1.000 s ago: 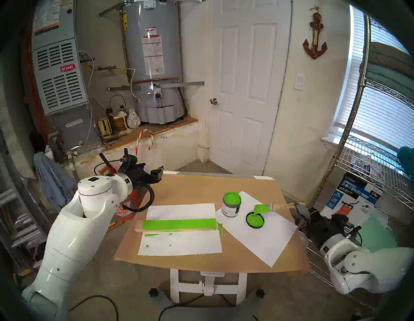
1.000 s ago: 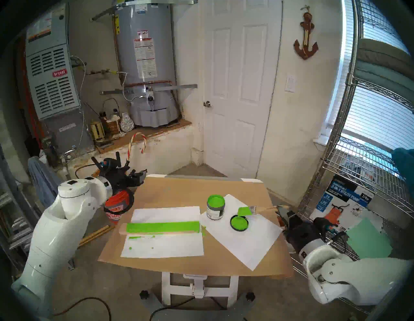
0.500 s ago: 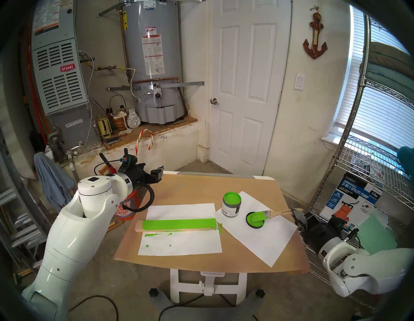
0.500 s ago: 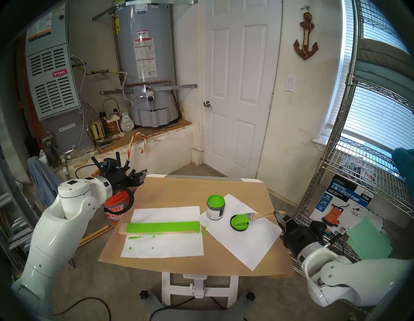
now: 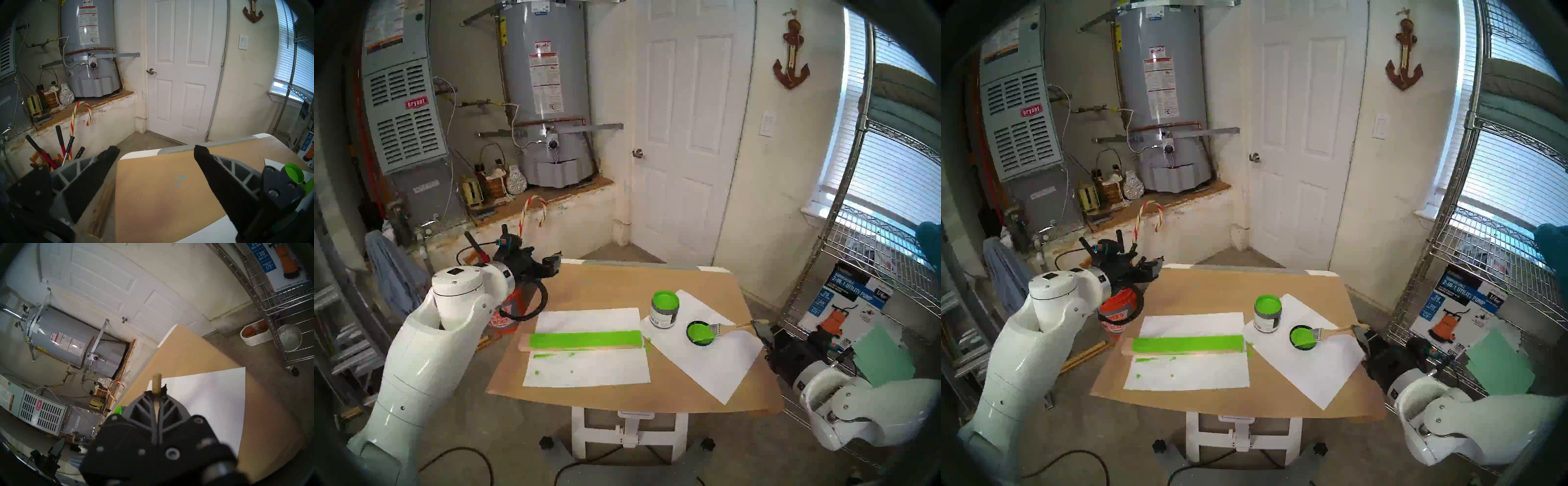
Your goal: Pick up brush, dip the brush into paint, and paint the wood
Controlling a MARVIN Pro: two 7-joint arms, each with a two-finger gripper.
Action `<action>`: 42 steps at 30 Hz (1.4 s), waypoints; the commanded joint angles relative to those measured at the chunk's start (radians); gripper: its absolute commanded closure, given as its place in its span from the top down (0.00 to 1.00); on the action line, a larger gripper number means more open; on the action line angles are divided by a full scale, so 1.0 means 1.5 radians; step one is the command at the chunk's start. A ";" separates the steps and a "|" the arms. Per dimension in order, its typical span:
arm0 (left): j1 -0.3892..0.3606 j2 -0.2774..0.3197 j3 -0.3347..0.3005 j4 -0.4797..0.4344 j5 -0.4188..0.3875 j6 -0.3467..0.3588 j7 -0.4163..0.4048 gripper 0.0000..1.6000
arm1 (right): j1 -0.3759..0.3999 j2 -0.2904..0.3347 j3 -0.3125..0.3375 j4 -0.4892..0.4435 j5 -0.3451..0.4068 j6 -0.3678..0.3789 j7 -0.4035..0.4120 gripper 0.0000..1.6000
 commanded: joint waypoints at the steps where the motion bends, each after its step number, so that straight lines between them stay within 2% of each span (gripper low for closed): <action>1: -0.006 0.001 -0.006 -0.011 -0.001 -0.001 0.000 1.00 | 0.059 -0.028 -0.019 0.004 -0.031 0.010 -0.015 0.00; 18: -0.006 0.001 -0.006 -0.011 -0.001 -0.002 0.000 1.00 | 0.174 -0.114 -0.096 0.033 -0.111 0.058 -0.088 0.00; 30: -0.006 0.001 -0.006 -0.011 -0.001 -0.001 0.000 1.00 | 0.243 -0.168 -0.156 0.061 -0.197 0.077 -0.151 0.00; 39: -0.006 0.001 -0.006 -0.011 -0.001 -0.001 0.000 1.00 | 0.274 -0.192 -0.183 0.082 -0.245 0.085 -0.188 0.00; 42: -0.006 0.001 -0.006 -0.011 -0.001 -0.001 0.000 1.00 | 0.271 -0.193 -0.182 0.084 -0.247 0.084 -0.181 0.00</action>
